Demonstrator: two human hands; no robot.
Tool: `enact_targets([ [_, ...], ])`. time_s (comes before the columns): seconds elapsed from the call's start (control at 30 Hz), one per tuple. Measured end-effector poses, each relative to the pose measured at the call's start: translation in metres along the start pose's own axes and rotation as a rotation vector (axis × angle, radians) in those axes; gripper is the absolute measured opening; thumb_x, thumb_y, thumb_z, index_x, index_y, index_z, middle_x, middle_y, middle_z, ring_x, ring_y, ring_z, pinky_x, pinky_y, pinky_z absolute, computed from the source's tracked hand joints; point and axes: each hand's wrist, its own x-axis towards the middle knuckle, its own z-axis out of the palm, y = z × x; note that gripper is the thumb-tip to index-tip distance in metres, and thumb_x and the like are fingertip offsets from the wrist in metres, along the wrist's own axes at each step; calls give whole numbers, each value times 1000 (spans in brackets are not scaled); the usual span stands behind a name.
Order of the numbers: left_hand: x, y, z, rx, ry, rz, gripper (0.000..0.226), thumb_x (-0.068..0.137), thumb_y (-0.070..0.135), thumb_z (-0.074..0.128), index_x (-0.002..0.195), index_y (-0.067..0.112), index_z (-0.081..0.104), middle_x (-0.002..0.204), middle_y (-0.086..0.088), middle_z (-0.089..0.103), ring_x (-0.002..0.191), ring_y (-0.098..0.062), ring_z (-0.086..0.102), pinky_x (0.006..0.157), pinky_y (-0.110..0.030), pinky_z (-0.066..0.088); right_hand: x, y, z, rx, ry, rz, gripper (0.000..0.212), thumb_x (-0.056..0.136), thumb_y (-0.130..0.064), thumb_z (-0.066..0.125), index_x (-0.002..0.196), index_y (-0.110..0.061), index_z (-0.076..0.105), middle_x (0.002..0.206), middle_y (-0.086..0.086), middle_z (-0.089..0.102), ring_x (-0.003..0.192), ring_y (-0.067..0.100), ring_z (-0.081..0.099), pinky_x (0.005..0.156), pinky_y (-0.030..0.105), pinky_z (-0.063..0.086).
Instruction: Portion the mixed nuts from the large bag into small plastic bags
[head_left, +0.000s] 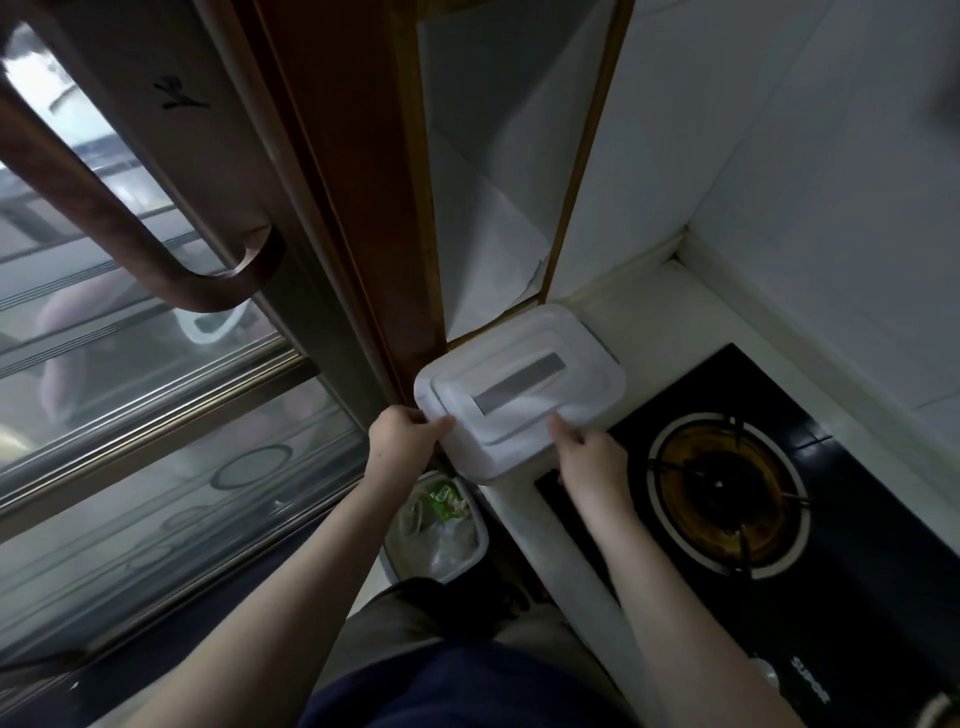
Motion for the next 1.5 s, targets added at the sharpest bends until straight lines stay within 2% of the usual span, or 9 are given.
enact_targets([
  [0.13, -1, 3, 0, -67, -25, -31, 24, 78, 27, 81, 72, 5, 70, 71, -11, 73, 69, -25, 72, 66, -42, 62, 45, -14, -30, -83, 256, -123, 53, 92, -41, 56, 128, -5, 43, 123, 10, 50, 102, 28, 56, 72, 29, 50],
  [0.2, -2, 3, -2, -125, -45, -53, 22, 77, 22, 82, 72, 4, 71, 73, -14, 73, 71, -30, 72, 68, -47, 62, 73, -23, -41, -222, 130, -84, 59, 96, -35, 50, 144, -5, 30, 144, 17, 38, 127, 34, 42, 96, 38, 43],
  [0.33, -9, 1, -2, -218, -67, -88, 20, 74, 16, 85, 77, 1, 72, 77, -20, 73, 74, -38, 72, 71, -52, 60, 101, -31, -50, -403, -226, -50, 55, 101, -24, 40, 148, -4, 21, 149, 18, 35, 134, 34, 38, 103, 33, 35],
  [0.53, -14, -1, 5, -153, 28, -19, 41, 69, 28, 87, 97, 7, 65, 103, -11, 64, 91, -29, 64, 81, -43, 57, 106, -28, -52, -220, -228, 12, 67, 97, -19, 52, 151, -5, 16, 155, 14, 26, 140, 30, 30, 115, 41, 26],
  [0.6, -12, -1, 7, -101, 68, -82, 59, 66, 31, 89, 107, 7, 53, 114, -6, 47, 94, -21, 54, 83, -37, 53, 107, -26, -51, -117, -158, 22, 70, 93, -16, 59, 151, -7, 21, 154, 12, 29, 138, 30, 32, 115, 42, 28],
  [0.77, -10, 3, -1, -346, -193, -334, 51, 70, 26, 88, 106, -1, 63, 103, -22, 70, 90, -35, 70, 80, -53, 59, 103, -26, -45, -40, -95, -49, 59, 90, -8, 55, 146, -9, 36, 145, 12, 44, 127, 30, 46, 108, 36, 38],
  [0.97, -11, 5, 1, -217, -72, -173, 38, 72, 24, 87, 81, -7, 67, 81, -27, 70, 71, -41, 71, 62, -53, 61, 100, -20, -44, 2, -79, -98, 55, 92, -6, 52, 144, -10, 38, 144, 10, 46, 129, 29, 45, 111, 39, 36],
  [1.27, -22, 11, 12, -6, 23, 17, 18, 85, 5, 65, 70, -4, 66, 59, -13, 67, 38, -9, 61, 35, -18, 46, 96, -23, -38, -37, 26, -125, 49, 90, -4, 51, 138, -13, 49, 137, 9, 54, 124, 26, 51, 110, 36, 38],
  [1.5, -28, 7, 10, -66, -18, 37, 22, 88, 26, 71, 80, 5, 68, 76, -12, 71, 66, -22, 72, 60, -40, 62, 88, -26, -39, -171, 16, -144, 53, 97, -10, 46, 148, -16, 34, 147, 10, 43, 131, 27, 44, 101, 22, 32],
])
